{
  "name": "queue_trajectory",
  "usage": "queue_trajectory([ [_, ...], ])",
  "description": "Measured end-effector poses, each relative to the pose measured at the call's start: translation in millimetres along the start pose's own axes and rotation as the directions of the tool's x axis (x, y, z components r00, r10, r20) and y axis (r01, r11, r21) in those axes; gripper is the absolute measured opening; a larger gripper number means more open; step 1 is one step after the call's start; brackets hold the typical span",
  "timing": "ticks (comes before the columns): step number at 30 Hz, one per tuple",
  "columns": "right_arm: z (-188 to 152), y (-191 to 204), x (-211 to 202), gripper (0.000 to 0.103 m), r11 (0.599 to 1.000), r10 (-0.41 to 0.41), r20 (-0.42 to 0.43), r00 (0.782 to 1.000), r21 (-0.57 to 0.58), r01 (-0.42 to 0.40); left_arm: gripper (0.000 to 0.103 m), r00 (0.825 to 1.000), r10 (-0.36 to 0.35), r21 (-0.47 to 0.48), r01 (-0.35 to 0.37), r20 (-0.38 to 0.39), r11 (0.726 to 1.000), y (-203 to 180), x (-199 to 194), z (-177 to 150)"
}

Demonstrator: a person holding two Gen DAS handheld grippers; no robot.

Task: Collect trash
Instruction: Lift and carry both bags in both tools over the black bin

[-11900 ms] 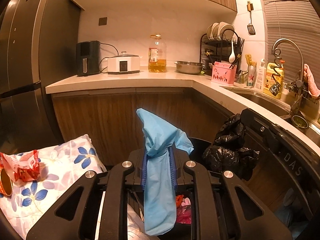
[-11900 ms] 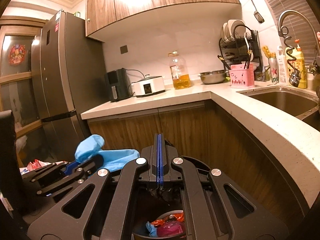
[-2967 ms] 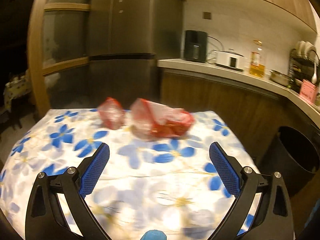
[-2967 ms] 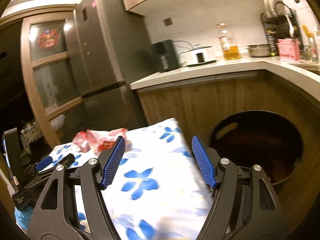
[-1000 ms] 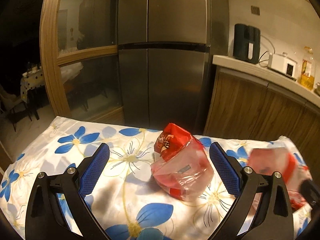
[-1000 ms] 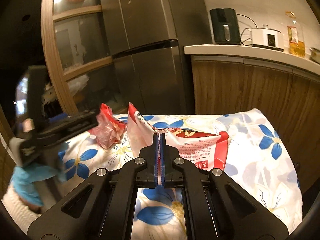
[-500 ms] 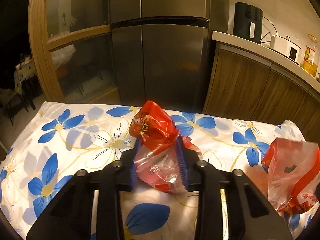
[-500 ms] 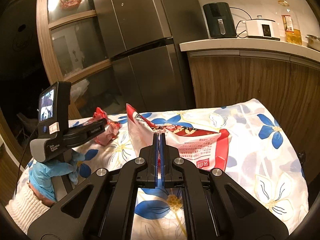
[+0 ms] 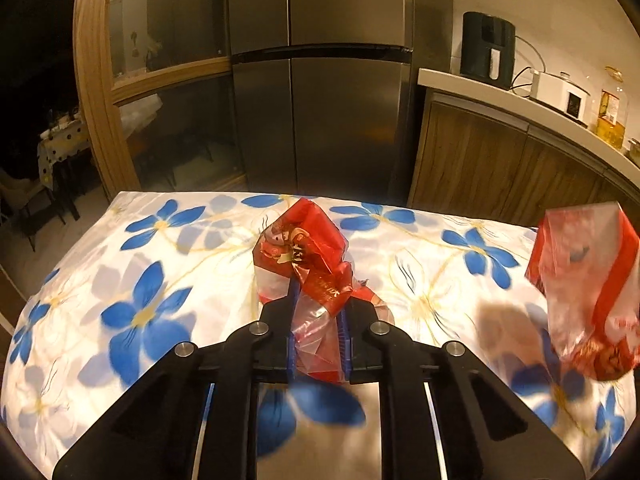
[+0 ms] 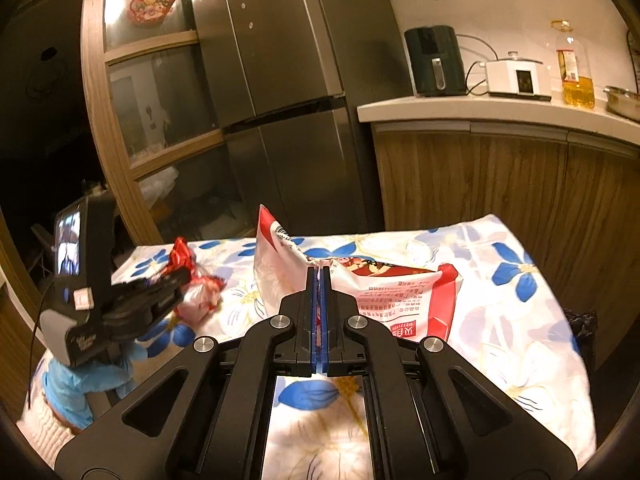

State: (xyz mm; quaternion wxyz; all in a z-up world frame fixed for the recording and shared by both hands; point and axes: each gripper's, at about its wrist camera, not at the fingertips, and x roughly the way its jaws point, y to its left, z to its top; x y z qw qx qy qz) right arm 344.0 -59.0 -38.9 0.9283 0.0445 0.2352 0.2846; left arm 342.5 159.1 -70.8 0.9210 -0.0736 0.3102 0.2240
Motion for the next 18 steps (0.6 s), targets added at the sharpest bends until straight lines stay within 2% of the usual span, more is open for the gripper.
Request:
queue_trajectory([
  [8,5.2,-7.8,-44.6,0.001,1.0,-0.022,0.045,0.999,0.004,0.022,0.015,0.997,-0.041,0.015,0.04,0.068,0.999,-8.5,-65.5,-15.8],
  [18,6.5,-38.7,-112.4,0.001,0.995,-0.096,0.115,0.989,0.024,0.094,0.015,0.977,-0.153,0.088,0.14,0.151,0.986,-58.8,-143.6,-23.1],
])
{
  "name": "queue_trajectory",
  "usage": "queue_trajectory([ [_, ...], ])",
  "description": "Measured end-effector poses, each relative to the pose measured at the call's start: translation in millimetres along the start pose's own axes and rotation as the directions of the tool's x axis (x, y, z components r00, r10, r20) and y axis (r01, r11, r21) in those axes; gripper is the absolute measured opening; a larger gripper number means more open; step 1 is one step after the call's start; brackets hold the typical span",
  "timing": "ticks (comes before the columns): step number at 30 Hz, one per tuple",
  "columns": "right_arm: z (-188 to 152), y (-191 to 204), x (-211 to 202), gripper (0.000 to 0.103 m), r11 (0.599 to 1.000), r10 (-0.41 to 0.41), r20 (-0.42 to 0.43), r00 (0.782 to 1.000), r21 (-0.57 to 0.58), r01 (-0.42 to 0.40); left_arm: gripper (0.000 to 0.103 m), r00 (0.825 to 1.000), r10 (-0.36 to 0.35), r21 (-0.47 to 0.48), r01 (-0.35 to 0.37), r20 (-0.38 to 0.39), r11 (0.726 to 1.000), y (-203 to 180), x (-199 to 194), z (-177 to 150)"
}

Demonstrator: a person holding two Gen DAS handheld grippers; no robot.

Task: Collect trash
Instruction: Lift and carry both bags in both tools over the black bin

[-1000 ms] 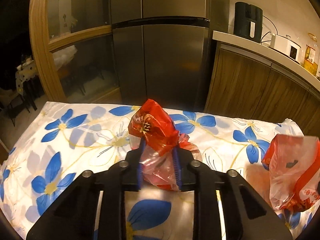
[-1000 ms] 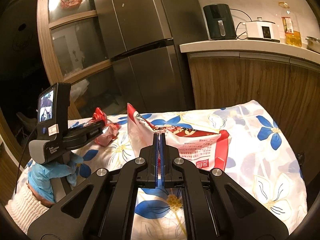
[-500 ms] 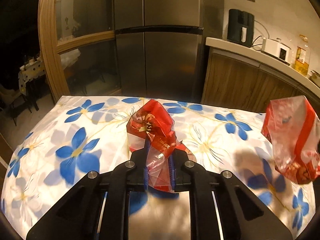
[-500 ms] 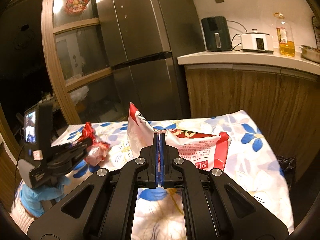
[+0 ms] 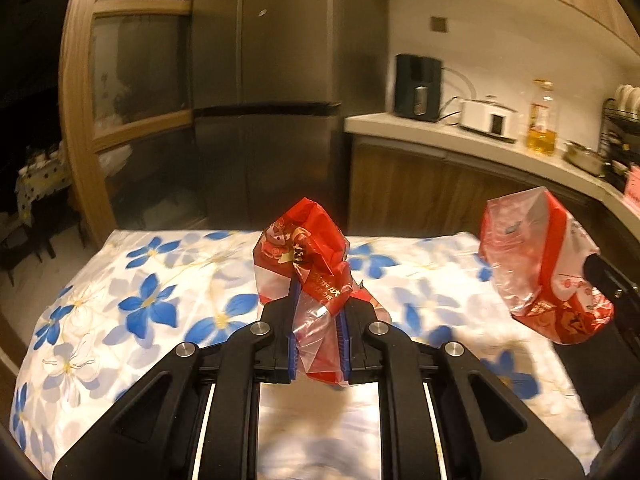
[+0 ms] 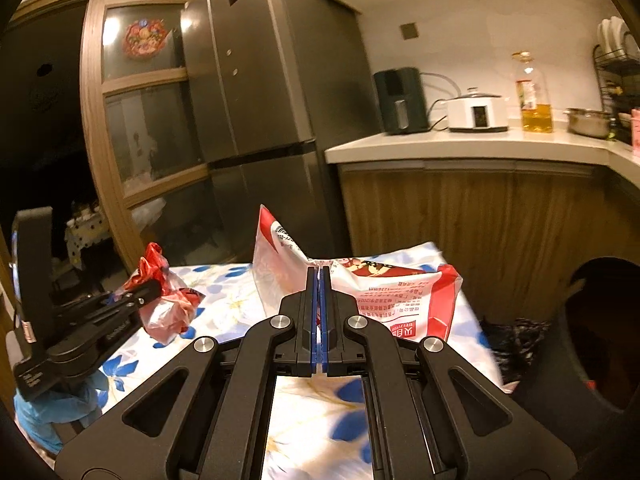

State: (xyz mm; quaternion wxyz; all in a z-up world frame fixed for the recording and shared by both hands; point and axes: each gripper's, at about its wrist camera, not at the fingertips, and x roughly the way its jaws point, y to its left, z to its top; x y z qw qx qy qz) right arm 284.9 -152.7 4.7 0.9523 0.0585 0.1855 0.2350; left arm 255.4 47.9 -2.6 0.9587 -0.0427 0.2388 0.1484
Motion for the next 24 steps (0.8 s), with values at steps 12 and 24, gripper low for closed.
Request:
queue_trajectory([
  [12,2.4,-94.6,-72.9,0.001,0.979,-0.2,0.072,0.977,0.061,0.196,0.015,0.975,-0.223,0.113,0.22,0.015,0.969,-130.5,-33.6,0.0],
  [24,-5.9,-186.3,-128.0,0.001,0.91,-0.402,0.104,0.91,0.151,0.385,0.015,0.901,-0.434,0.255,0.42,-0.002,0.871,-272.5,-52.6,-7.9],
])
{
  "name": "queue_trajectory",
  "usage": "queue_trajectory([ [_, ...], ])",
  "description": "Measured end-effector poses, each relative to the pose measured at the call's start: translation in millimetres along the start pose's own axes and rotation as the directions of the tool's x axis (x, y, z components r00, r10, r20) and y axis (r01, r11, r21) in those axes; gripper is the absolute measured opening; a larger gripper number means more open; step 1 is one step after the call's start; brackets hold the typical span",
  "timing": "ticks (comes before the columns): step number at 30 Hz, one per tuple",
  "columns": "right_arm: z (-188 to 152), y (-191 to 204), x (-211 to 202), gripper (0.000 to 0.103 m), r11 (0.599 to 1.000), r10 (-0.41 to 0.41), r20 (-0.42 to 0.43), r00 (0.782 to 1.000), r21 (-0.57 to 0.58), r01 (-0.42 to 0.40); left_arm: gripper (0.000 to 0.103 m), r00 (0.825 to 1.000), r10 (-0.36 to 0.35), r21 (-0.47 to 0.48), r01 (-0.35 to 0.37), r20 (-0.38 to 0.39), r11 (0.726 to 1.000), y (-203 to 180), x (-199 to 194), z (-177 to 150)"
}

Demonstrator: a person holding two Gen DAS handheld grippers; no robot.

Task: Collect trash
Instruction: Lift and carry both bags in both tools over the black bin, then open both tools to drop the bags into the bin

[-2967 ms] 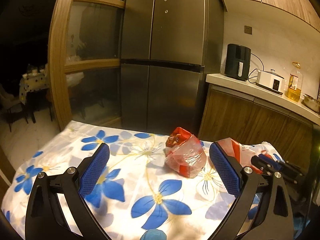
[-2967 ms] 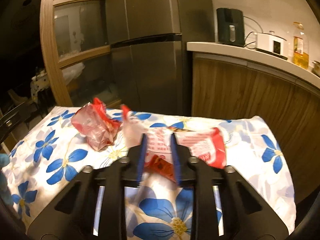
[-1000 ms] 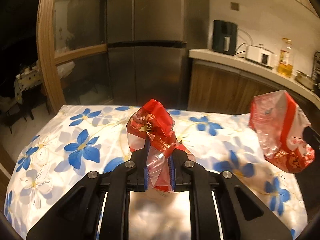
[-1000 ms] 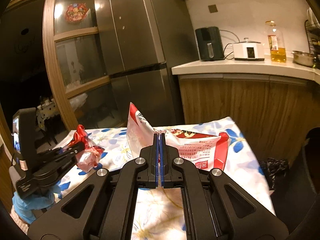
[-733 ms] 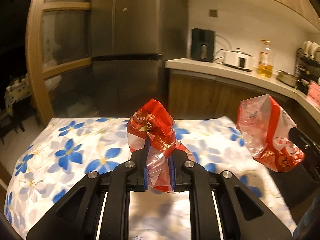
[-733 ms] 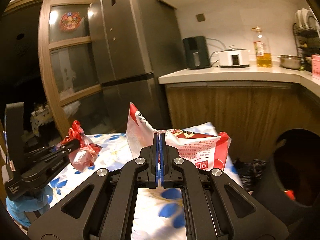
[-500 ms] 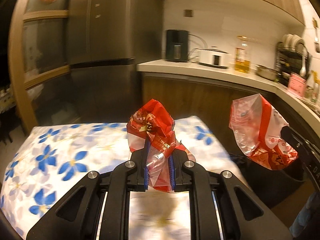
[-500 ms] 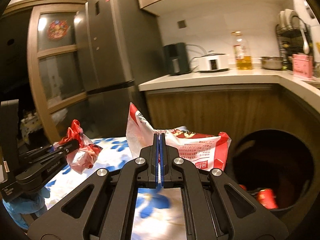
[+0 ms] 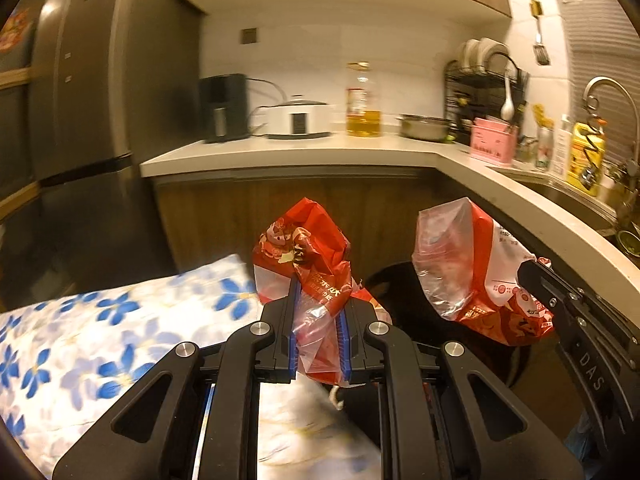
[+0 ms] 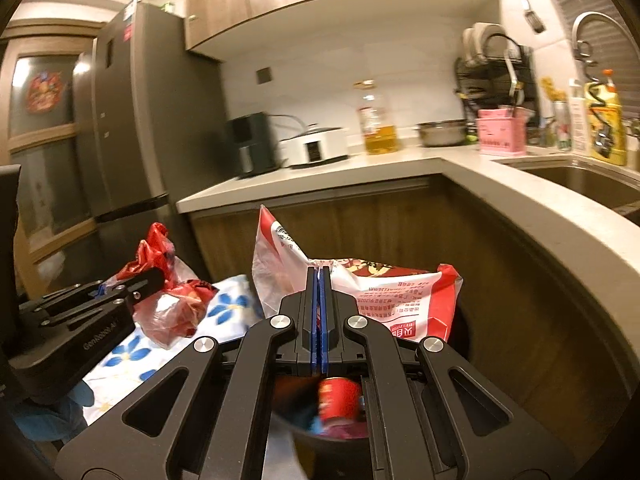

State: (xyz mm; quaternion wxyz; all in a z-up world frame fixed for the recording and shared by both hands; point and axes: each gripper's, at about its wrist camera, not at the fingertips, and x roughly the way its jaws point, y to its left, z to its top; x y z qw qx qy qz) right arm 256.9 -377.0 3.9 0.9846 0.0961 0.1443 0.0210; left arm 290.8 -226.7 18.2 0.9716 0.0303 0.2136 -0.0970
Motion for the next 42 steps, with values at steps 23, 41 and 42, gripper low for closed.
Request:
queue_trajectory([
  [23,-3.5,-34.7,15.5,0.001,0.997,-0.04,-0.031,0.999,0.058,0.041,0.02,0.997,-0.062,0.042,0.064,-0.054,0.997,-47.1,44.5,-3.2],
  [41,-7.6,-44.1,26.9,0.033,0.994,-0.044,-0.071,0.997,0.093,0.051,0.055,0.987,-0.133,-0.033,0.13,-0.087,0.991,-29.4,55.0,-7.6],
  [42,-7.8,-45.4,25.6,0.038,0.994,-0.05,-0.069,0.996,0.099,0.057,0.057,0.987,-0.137,-0.043,0.133,-0.086,0.99,-27.4,54.9,-7.8],
])
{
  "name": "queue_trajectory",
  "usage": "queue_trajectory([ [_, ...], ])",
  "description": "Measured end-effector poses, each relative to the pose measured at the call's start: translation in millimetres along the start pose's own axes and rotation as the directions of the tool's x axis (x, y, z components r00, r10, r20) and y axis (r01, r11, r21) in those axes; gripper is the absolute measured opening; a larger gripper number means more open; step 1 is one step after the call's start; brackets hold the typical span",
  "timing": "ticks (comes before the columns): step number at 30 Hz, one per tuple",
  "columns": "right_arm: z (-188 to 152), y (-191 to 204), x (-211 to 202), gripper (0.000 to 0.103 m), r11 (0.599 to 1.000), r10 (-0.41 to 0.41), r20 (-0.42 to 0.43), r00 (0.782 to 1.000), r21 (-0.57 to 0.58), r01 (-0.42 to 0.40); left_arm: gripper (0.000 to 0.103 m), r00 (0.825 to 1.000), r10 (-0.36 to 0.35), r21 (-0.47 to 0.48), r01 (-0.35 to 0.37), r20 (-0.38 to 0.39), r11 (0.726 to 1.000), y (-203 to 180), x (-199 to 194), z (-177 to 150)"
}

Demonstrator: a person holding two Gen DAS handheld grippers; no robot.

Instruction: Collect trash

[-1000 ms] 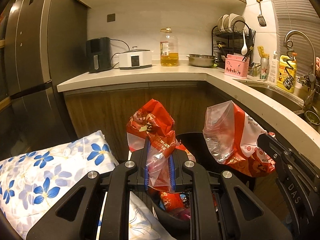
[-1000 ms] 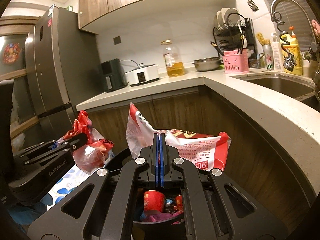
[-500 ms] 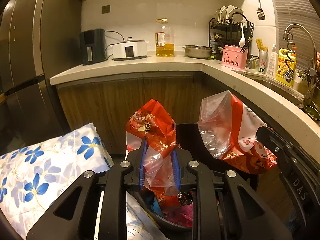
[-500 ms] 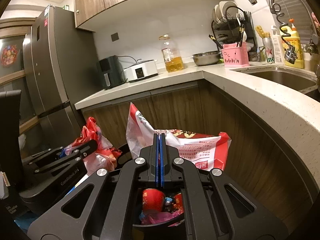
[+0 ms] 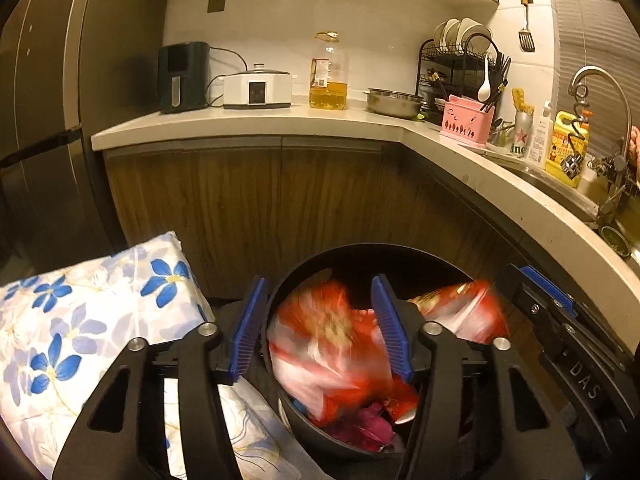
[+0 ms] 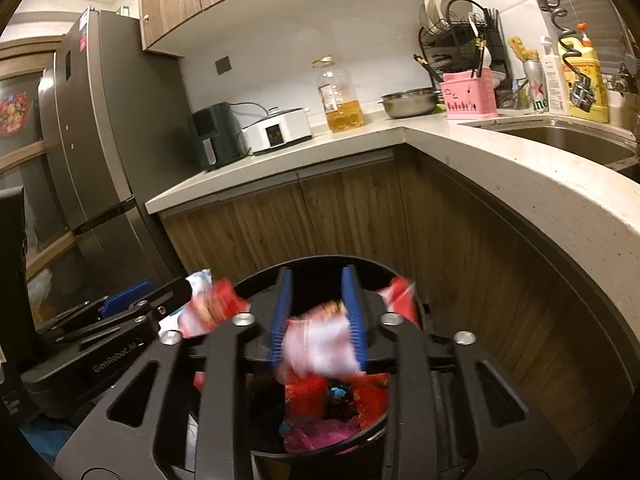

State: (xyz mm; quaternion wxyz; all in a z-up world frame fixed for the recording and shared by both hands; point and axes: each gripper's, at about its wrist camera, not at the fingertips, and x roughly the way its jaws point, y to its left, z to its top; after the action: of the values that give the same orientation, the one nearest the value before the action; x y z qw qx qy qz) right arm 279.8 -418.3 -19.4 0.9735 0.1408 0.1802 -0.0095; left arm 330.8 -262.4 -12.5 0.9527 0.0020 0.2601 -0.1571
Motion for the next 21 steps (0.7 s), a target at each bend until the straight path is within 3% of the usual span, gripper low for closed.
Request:
queue_trajectory([
  [6,-2.6,0.7,-9.0,0.063,0.999,-0.034,-0.001,0.999,-0.006,0.034,0.077,1.0,0.014,-0.017,-0.014,0.022,1.0,7.9,-8.3,-2.0],
  [9,-5.5,5.3,-13.9,0.077,0.998,-0.058,-0.01,0.998,-0.028,0.057,0.087,0.997,0.059,0.002,-0.059,0.044,0.998,11.2,-19.5,-5.7],
  [12,-10.3,13.8,-20.8,0.088,0.996,-0.072,-0.022,0.997,-0.053,0.071,0.09,0.991,0.114,0.018,-0.115,0.065,0.993,16.4,-33.5,-10.5],
  [15,-15.0,24.4,-27.5,0.096,0.994,-0.081,-0.042,0.996,-0.078,0.078,0.095,0.985,0.156,0.016,-0.158,0.072,0.987,25.8,-49.3,-17.5],
  [21,-26.4,48.3,-47.6,0.098,0.985,-0.101,-0.063,0.993,-0.148,0.09,0.097,0.976,0.207,0.015,-0.209,0.071,0.978,38.6,-80.2,-35.1],
])
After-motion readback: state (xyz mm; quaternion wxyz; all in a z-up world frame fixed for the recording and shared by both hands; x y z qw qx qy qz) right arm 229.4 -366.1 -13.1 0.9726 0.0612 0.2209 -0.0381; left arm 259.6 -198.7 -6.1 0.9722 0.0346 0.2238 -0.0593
